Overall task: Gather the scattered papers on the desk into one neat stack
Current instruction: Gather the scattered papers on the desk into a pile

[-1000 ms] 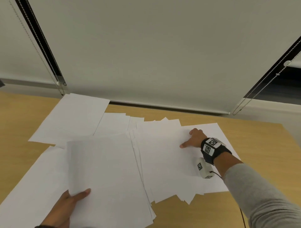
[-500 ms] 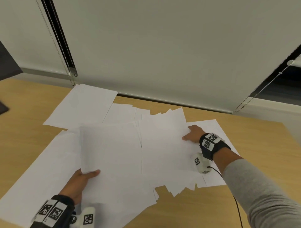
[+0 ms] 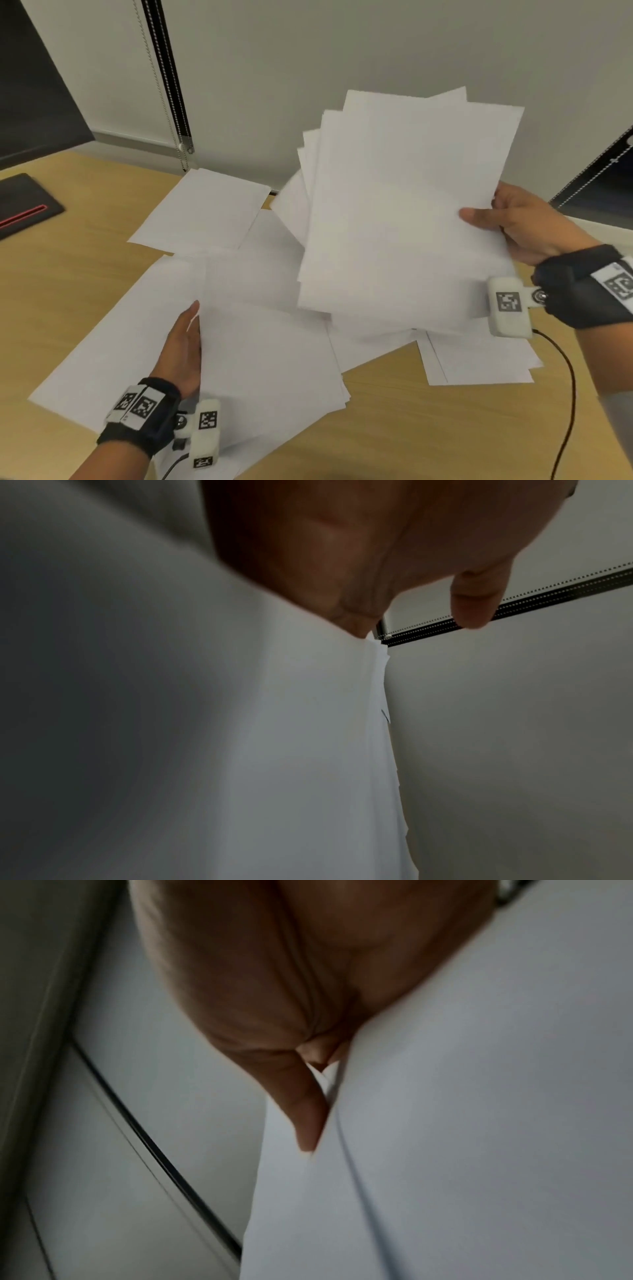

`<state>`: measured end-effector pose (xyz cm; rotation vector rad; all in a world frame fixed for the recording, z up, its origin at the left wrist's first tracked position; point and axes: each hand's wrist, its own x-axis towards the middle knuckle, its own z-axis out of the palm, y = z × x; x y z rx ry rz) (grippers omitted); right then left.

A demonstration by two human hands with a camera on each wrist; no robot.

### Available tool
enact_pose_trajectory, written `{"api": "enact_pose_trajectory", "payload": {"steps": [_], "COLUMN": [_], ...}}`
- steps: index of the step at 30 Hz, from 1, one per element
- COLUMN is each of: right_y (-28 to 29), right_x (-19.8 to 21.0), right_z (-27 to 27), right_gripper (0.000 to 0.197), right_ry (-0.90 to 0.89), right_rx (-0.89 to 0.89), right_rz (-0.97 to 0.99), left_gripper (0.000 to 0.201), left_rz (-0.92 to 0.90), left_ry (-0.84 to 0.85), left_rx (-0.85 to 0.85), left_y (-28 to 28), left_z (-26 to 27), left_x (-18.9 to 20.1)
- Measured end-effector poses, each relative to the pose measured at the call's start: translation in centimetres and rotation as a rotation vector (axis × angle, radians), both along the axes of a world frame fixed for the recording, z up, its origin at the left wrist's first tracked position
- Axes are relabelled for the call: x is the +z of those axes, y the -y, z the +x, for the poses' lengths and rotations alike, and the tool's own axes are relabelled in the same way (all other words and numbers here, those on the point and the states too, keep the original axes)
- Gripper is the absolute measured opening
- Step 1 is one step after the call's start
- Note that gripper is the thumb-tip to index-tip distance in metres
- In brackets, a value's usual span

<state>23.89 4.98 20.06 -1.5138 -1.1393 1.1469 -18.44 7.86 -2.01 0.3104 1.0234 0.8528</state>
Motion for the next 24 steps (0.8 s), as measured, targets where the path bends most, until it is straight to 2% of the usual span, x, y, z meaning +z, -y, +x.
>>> {"api": "enact_pose_trajectory", "payload": {"steps": [4,6,9,10,12,14,15,17,19,21,22,24], "right_y": [-0.3,-0.3,0.2,0.6,1.2,1.0,0.6,-0.4,-1.2,-1.6,-1.7,-1.6], "right_x": [-3.1,-6.1,-12.0,-14.0,-17.8,-20.8,-21.8,-22.6,-22.8,-23.0,-23.1,-23.3], "right_z": [-4.0,-6.0,-8.5,-9.3,-10.4,-11.1,-11.3,-11.8,-12.6,-13.8,-14.6,-15.9], "right_gripper": [0.044,0.050,0.051,0.049,0.046,0.051,0.056,0.070,0.083,0.092,0.098,0.115], "right_ry": [-0.201,-0.262,-0.316,-0.275,-0.038,0.225,0.317,0.423,0.488,0.456,0.407,0.350], "right_rx": [-0.023,-0.041,-0.059,-0.048,0.024,0.021,-0.016,-0.067,-0.097,-0.092,-0.071,-0.020], "right_rz": [-0.006,-0.041,-0.141,-0.189,-0.291,-0.369,-0.385,-0.417,-0.481,-0.499,-0.485,-0.468], "left_gripper": [0.068,0.080,0.082,0.079,0.070,0.045,0.040,0.047,0.066,0.085,0.088,0.082], "left_rz": [-0.037,-0.020,-0.001,0.005,0.030,0.095,0.142,0.224,0.263,0.235,0.228,0.242], "left_ry": [-0.017,0.010,0.002,-0.011,-0.097,-0.277,-0.368,-0.439,-0.434,-0.403,-0.396,-0.443], "left_rx": [0.018,0.001,-0.011,-0.022,-0.074,-0.127,-0.155,-0.263,-0.353,-0.379,-0.374,-0.356], "left_y": [0.1,0.1,0.1,0.2,0.3,0.4,0.4,0.5,0.5,0.4,0.3,0.2], "left_z": [-0.3,-0.5,-0.6,-0.5,-0.1,0.3,0.4,0.2,-0.2,-0.3,-0.3,0.2], "left_x": [0.0,-0.2,-0.4,-0.4,-0.4,-0.4,-0.6,-1.0,-1.4,-1.3,-1.4,-1.2]}}
